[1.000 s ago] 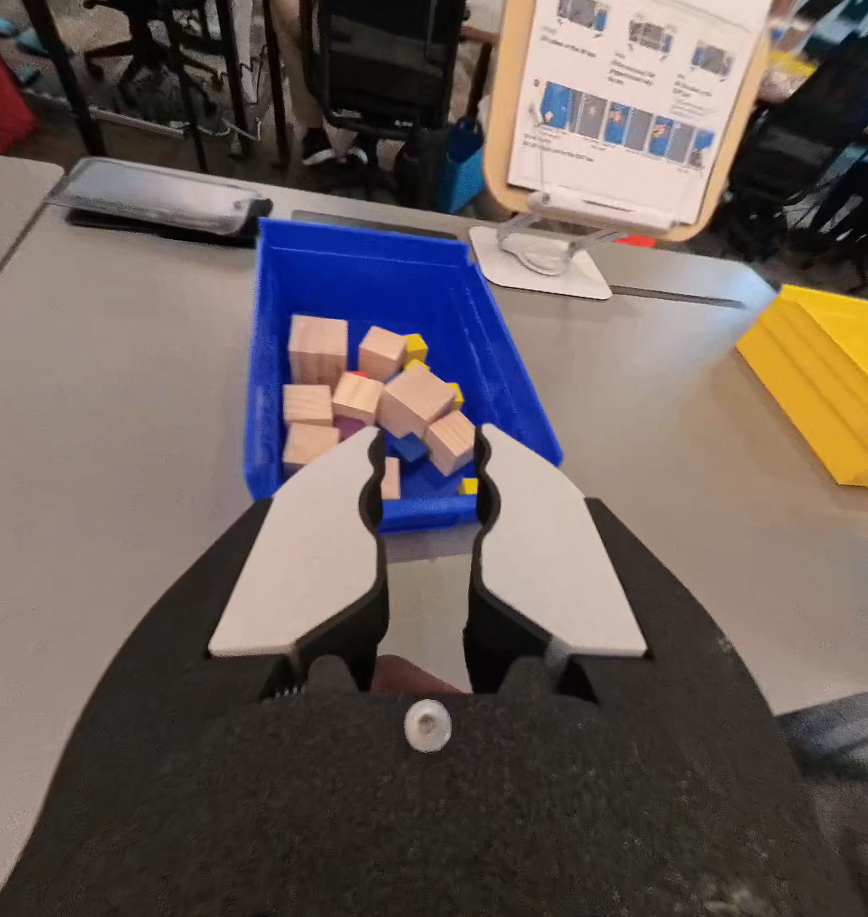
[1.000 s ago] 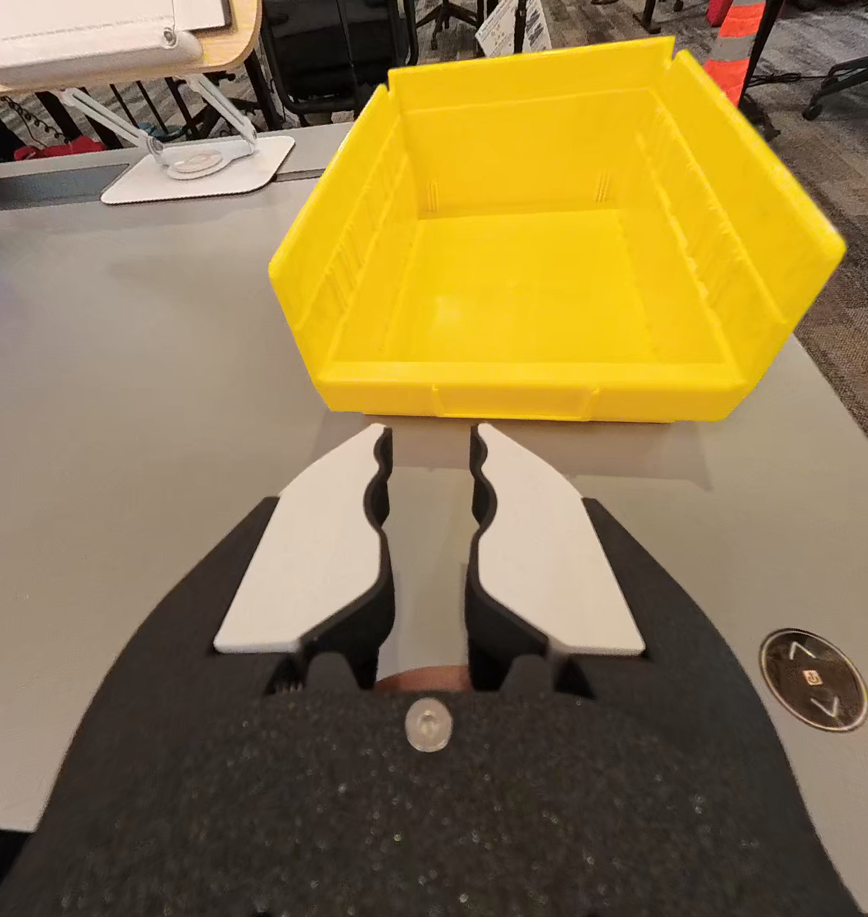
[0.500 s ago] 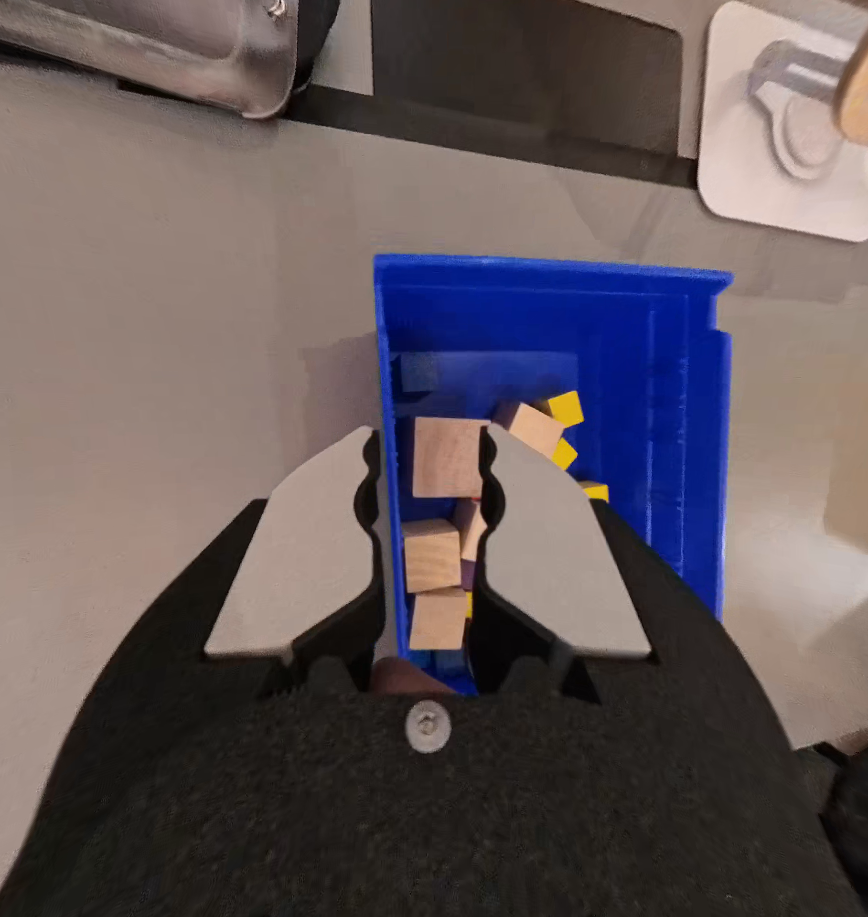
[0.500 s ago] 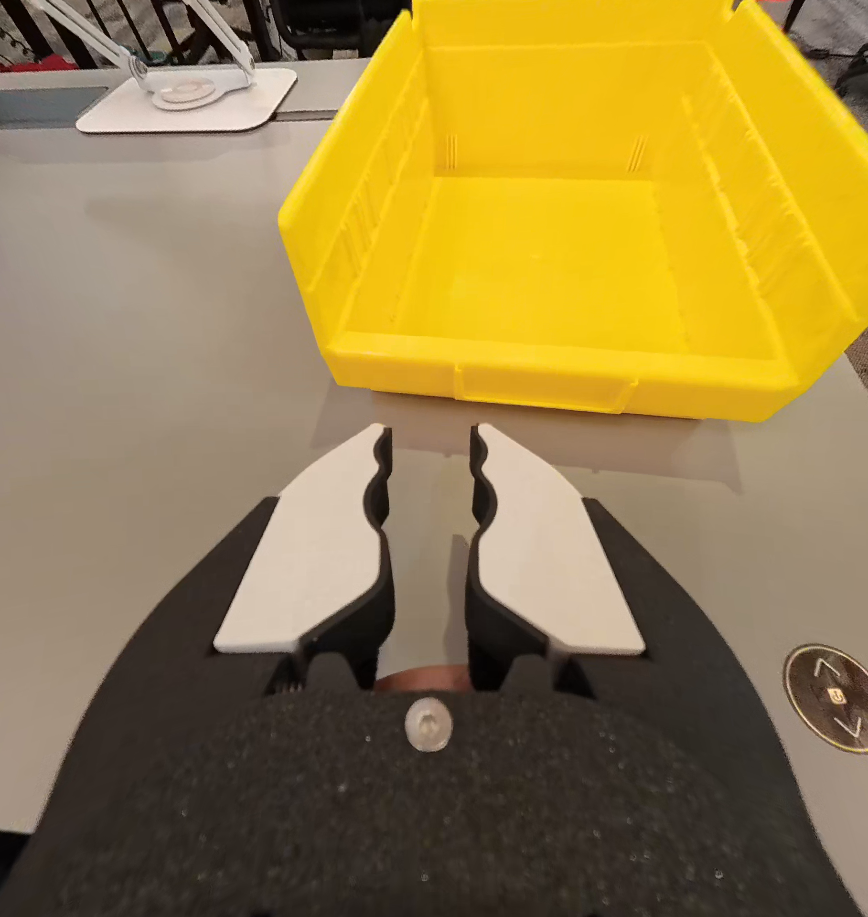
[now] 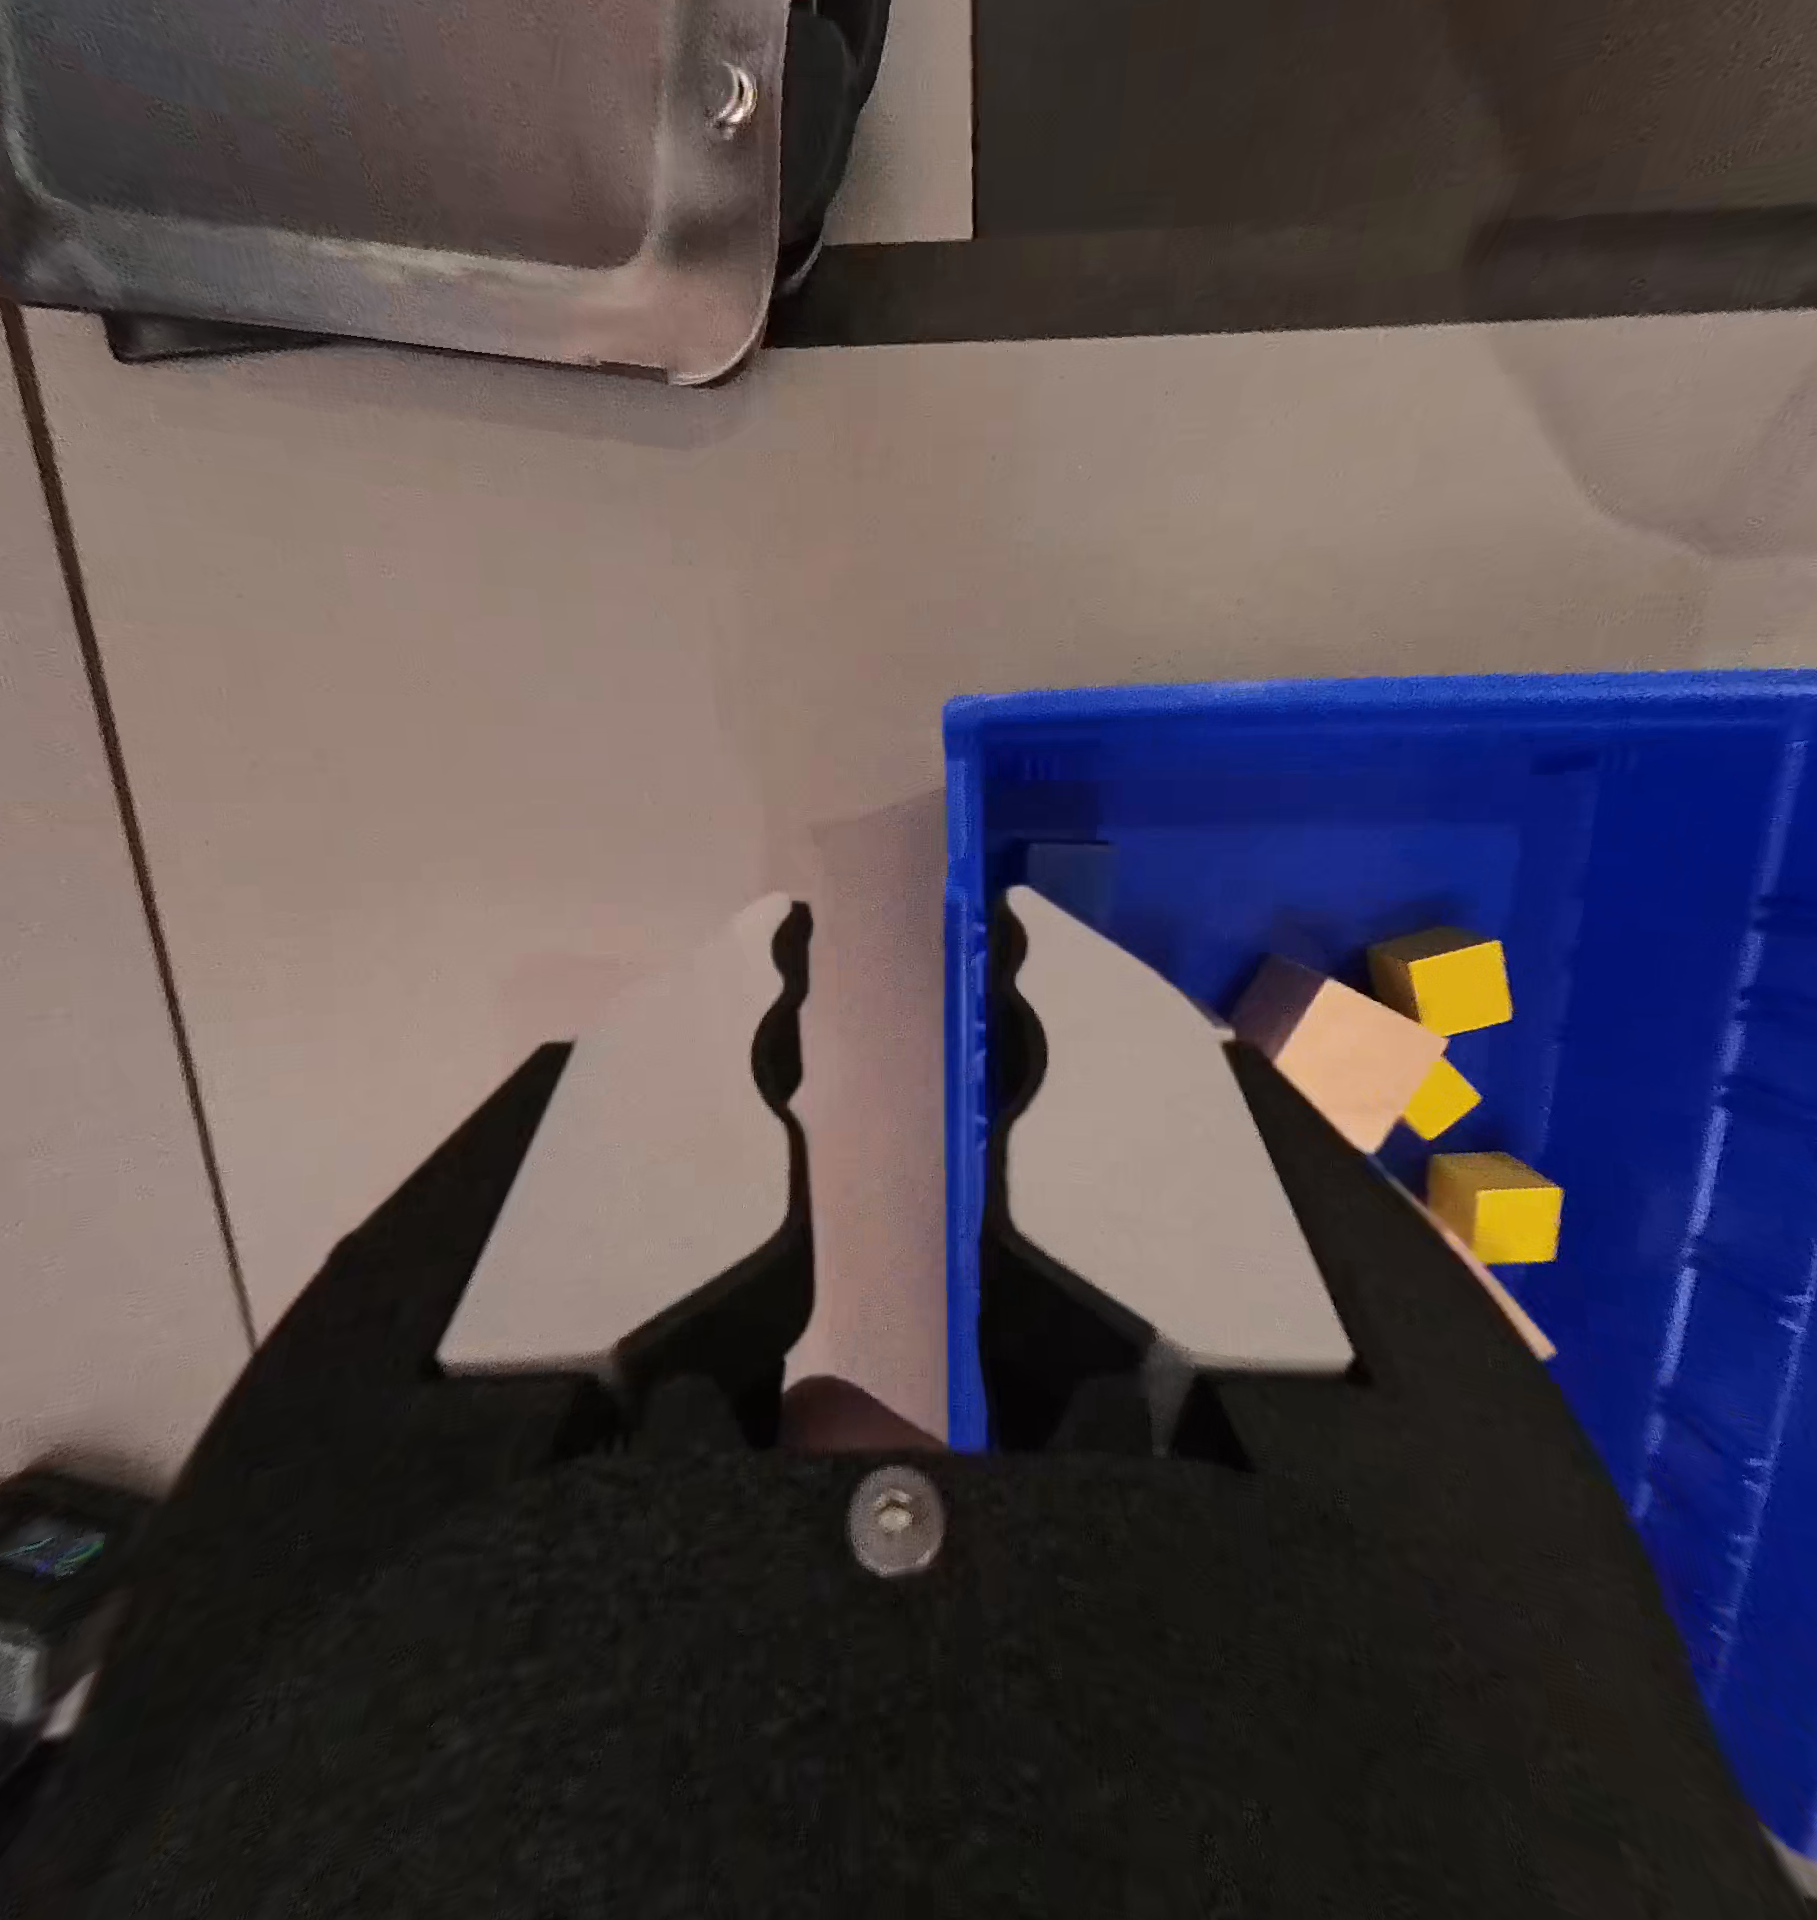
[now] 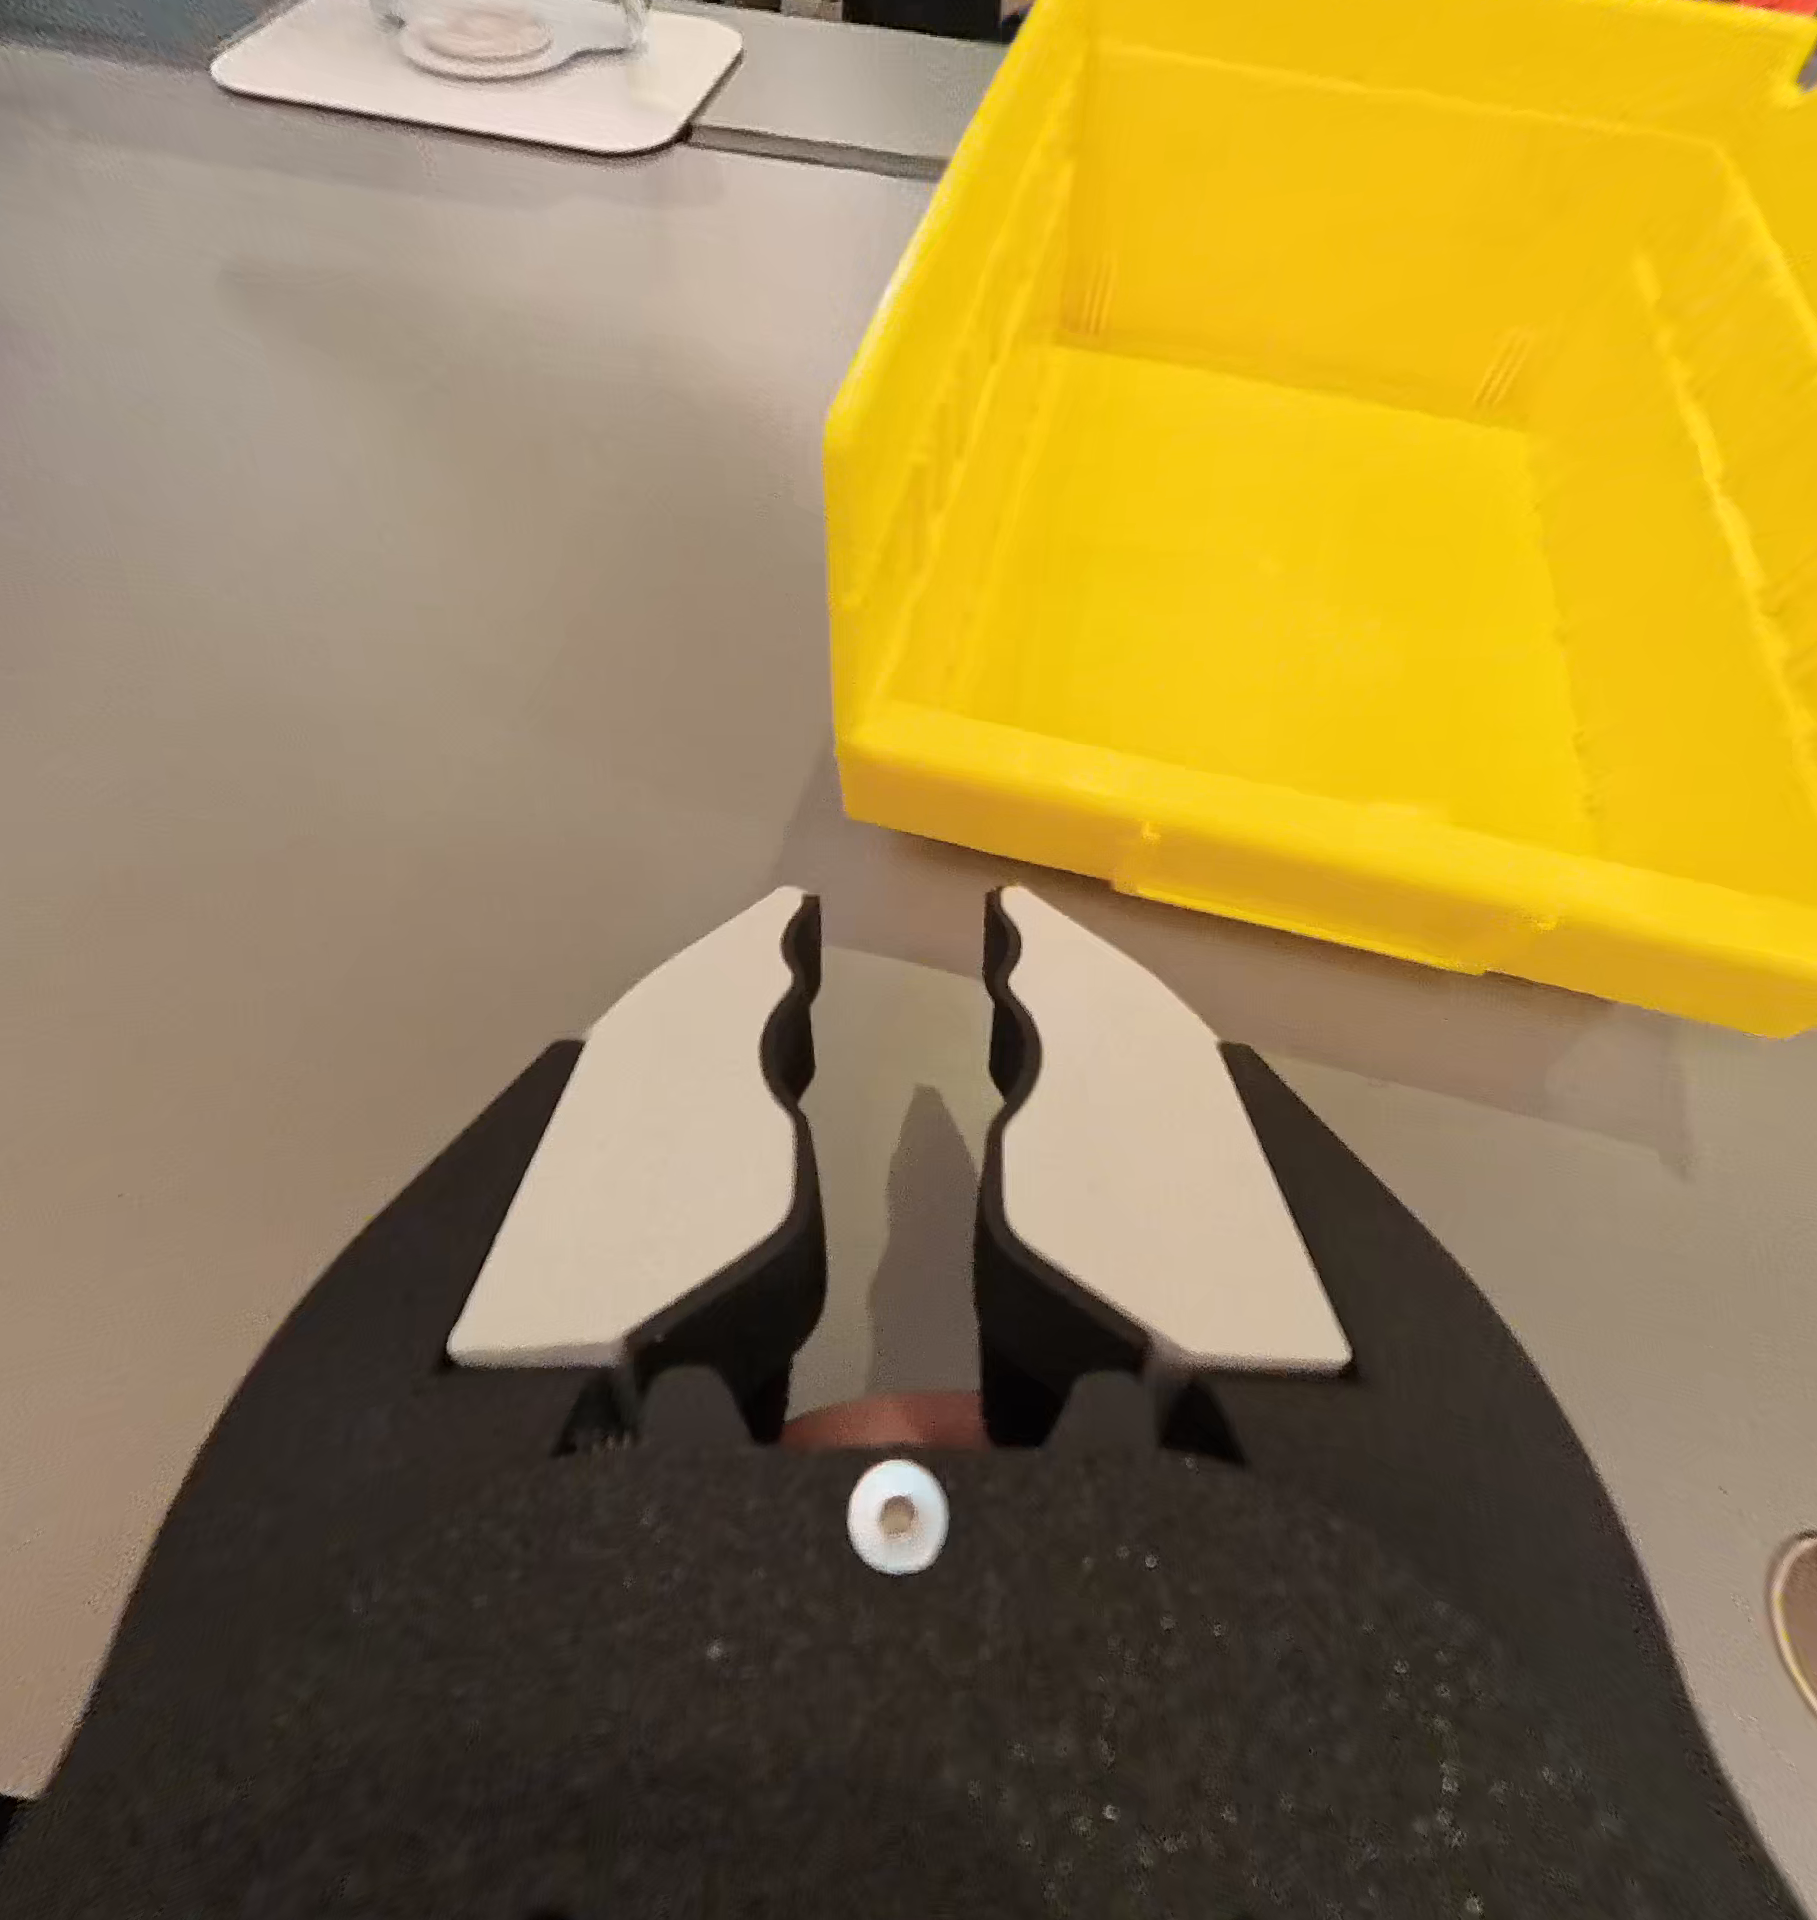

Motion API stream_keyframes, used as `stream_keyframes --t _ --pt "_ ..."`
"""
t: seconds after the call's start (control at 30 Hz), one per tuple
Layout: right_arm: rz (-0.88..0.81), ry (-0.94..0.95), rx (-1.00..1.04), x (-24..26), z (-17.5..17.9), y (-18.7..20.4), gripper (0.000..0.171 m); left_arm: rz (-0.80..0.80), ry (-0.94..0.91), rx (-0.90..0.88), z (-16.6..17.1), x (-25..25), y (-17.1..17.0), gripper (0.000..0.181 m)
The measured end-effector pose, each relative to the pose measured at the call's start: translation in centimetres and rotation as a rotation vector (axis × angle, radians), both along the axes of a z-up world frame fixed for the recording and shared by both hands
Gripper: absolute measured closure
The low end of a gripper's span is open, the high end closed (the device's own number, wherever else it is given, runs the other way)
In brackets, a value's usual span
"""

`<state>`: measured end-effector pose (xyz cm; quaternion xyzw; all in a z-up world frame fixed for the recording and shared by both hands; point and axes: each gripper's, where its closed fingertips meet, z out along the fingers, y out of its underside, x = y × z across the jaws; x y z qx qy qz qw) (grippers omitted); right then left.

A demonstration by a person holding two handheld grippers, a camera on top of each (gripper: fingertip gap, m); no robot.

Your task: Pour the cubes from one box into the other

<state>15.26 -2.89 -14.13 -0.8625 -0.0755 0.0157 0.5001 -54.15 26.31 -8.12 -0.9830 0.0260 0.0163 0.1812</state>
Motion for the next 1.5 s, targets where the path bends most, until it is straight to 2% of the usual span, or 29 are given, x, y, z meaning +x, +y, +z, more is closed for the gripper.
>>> stream_keyframes --t 0.2,0.33,0.4,0.5,0.57,0.73,0.83,0.93,1.0,1.03,1.1,1.23,1.37,1.5 --pt "0.020 0.044 -0.027 -1.0 -0.6 0.1 0.142 -0.007 0.032 -0.117 -2.7 0.2 0.6 0.144" --pt "0.002 0.062 -0.013 -0.3 -0.2 0.5 0.142 -0.060 0.024 -0.151 -3.0 1.3 2.1 0.140" --pt "-0.002 0.067 -0.023 0.0 -0.5 0.7 0.142 -0.213 0.099 -0.151 -2.0 2.0 3.0 0.141" --pt "0.012 0.090 -0.049 -0.1 -1.1 0.7 0.142 -0.621 0.357 -0.148 -1.1 2.4 3.7 0.144" --pt "0.014 0.103 -0.054 0.0 -1.2 0.6 0.142 -0.802 0.467 -0.180 -1.2 2.6 3.6 0.142" --pt "-0.003 0.161 -0.072 0.4 -1.4 0.4 0.142 -1.045 0.483 -0.153 -0.6 5.0 4.7 0.140" --pt "-0.008 0.225 -0.097 -0.2 -1.6 0.6 0.142 -1.178 0.495 -0.248 -1.8 5.2 3.7 0.153" --pt "0.003 0.247 -0.116 -1.3 -1.6 0.9 0.142 -1.289 0.530 -0.290 -3.5 4.7 3.4 0.153" --pt "0.013 0.224 -0.125 -2.2 -1.5 1.2 0.142 -1.306 0.501 -0.353 -4.9 4.1 3.3 0.155" --pt "0.020 0.209 -0.130 -2.6 -1.4 1.4 0.142 -1.316 0.455 -0.371 -5.2 4.5 3.2 0.164" --pt "0.037 0.192 -0.143 -3.8 -1.3 1.5 0.142 -1.370 0.402 -0.402 -5.3 4.7 3.0 0.171" --pt "0.106 0.206 -0.151 -7.3 -0.4 1.7 0.142 -1.376 0.306 -0.423 -5.4 4.7 2.5 0.177" --pt "0.277 0.184 -0.188 -13.5 1.0 2.6 0.142 -1.311 0.244 -0.444 -5.4 4.8 1.7 0.177" --pt "0.507 0.160 -0.206 -21.8 4.7 5.2 0.142 -1.204 0.202 -0.438 -5.4 4.6 1.1 0.176"
